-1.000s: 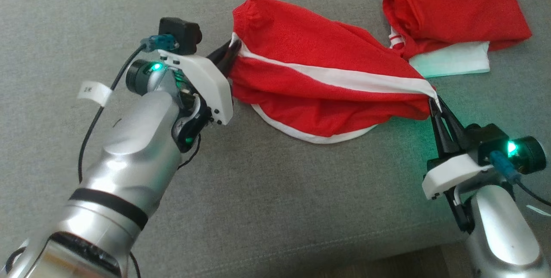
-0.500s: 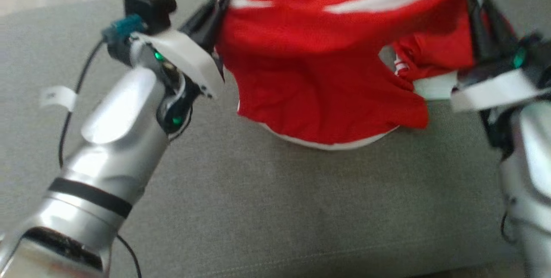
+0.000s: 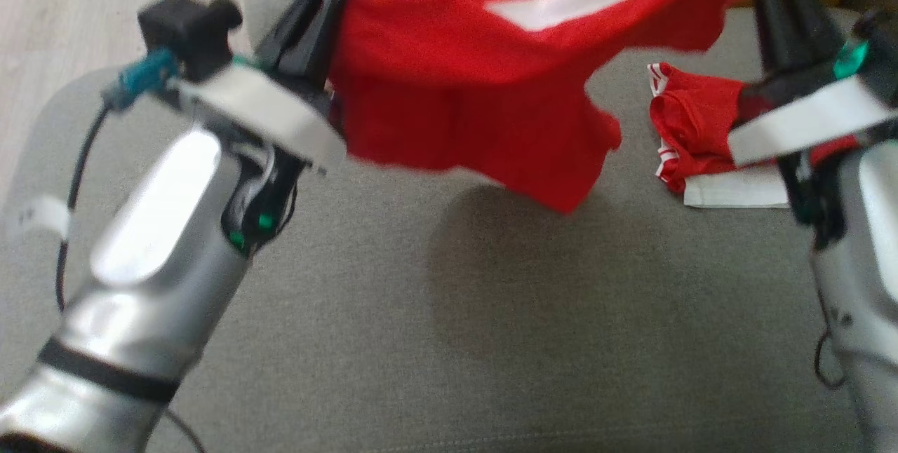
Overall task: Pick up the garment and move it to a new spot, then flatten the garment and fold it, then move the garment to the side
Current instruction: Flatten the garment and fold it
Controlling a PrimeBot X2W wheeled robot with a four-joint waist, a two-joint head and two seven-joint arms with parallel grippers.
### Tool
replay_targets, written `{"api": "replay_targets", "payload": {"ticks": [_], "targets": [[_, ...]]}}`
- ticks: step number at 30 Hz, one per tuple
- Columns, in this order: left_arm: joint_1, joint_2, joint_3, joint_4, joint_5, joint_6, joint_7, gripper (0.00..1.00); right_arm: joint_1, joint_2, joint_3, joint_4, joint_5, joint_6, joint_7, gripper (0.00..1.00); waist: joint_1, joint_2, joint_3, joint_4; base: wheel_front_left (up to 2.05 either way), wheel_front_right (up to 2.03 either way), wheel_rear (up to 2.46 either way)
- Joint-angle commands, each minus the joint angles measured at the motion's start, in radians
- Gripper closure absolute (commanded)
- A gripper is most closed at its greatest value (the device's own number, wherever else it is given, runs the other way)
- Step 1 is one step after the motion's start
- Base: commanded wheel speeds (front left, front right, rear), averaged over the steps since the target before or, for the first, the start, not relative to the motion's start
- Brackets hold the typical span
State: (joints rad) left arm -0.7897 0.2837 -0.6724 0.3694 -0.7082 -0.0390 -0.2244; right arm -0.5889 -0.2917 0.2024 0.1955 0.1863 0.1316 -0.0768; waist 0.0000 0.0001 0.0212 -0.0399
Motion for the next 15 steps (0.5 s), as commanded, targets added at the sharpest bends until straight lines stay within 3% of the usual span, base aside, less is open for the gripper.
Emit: {"api": "replay_targets", "payload": {"ticks": [1, 8, 15], "targets": [[-0.015, 0.052, 0.038, -0.046, -0.01, 0.013, 0.004, 1.0, 0.015, -0.006, 0.014, -0.041, 0.014, -0.001, 0.011, 1.0, 0.0, -0.0001, -0.009, 0.004, 0.0, 0.0, 0.0], [0.141, 0.121, 0.057, -0.173, -0.052, 0.07, 0.032, 1.0, 0.148, -0.028, 0.007, -0.107, 0.062, -0.001, 0.063, 1.0, 0.0, -0.0001, -0.03, 0.011, 0.0, 0.0, 0.0], [0.215, 0.155, 0.076, -0.267, -0.085, 0.105, 0.05, 1.0, 0.211, -0.037, -0.013, -0.16, 0.09, -0.001, 0.105, 1.0, 0.0, -0.0001, -0.035, 0.02, 0.0, 0.0, 0.0]]}}
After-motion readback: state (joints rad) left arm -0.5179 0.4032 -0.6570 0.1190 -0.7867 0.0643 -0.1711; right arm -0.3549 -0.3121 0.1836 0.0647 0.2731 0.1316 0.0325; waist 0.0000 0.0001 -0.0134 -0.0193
